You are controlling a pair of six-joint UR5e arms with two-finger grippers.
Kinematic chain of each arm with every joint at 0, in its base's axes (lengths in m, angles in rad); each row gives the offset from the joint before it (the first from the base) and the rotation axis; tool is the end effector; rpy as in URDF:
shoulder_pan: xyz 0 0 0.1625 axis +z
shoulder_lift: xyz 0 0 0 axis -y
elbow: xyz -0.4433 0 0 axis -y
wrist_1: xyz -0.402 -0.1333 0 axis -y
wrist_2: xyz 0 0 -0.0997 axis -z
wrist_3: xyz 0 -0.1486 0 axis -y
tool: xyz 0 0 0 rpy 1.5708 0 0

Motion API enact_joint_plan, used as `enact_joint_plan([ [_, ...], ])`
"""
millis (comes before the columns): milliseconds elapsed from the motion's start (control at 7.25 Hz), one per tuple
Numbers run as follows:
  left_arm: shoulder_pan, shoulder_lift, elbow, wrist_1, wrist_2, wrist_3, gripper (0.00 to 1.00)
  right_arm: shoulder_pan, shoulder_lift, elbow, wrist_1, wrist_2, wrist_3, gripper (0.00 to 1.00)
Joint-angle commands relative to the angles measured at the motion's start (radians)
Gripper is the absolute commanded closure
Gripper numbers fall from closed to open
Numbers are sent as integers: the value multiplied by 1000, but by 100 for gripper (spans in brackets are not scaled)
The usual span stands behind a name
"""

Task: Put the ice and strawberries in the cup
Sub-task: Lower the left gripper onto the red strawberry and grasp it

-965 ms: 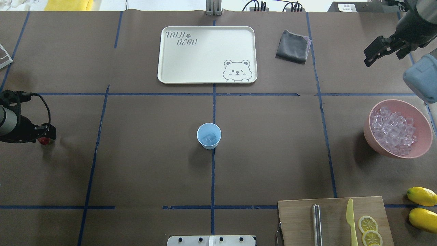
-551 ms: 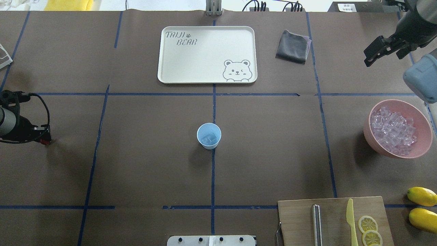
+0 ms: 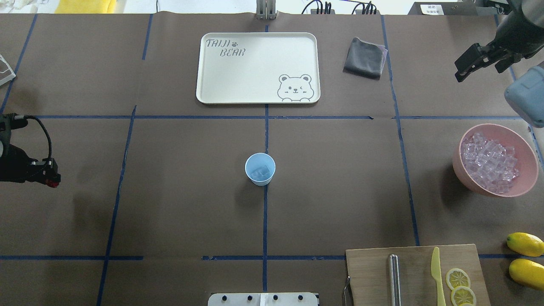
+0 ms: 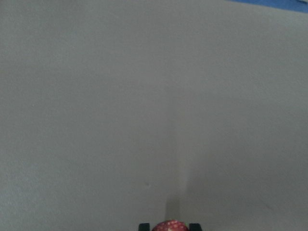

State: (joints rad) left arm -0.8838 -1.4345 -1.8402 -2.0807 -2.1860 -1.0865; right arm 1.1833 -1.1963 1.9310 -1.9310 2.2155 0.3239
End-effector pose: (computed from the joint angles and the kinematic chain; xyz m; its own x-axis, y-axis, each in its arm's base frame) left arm 0.2745 -0.4096 0.5857 0.6410 -0.1819 -0.7457 0.1282 0.9832 -0.1296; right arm -0.1847 -0.5691 0.3797 0.7347 -0.2050 0.6466 0.1243 0.9778 0.1688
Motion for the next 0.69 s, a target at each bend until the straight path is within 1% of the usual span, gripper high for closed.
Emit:
enact_joint_plan([
  [0, -35, -24, -89, 148, -32, 2, 97, 50, -25, -1, 0, 39, -38, 0],
  [138, -35, -77, -134, 266, -29, 3, 97, 88, -55, -4, 0, 39, -104, 0],
  [276, -33, -142, -161, 359, -26, 5, 97, 134, -95, -7, 0, 39, -182, 0],
  [414, -27, -221, -163, 439, -24, 3, 97, 163, -141, -9, 0, 50, -242, 0],
  [551, -20, -339, -165, 575, -23, 3, 97, 192, -198, -20, 4, 62, -316, 0],
])
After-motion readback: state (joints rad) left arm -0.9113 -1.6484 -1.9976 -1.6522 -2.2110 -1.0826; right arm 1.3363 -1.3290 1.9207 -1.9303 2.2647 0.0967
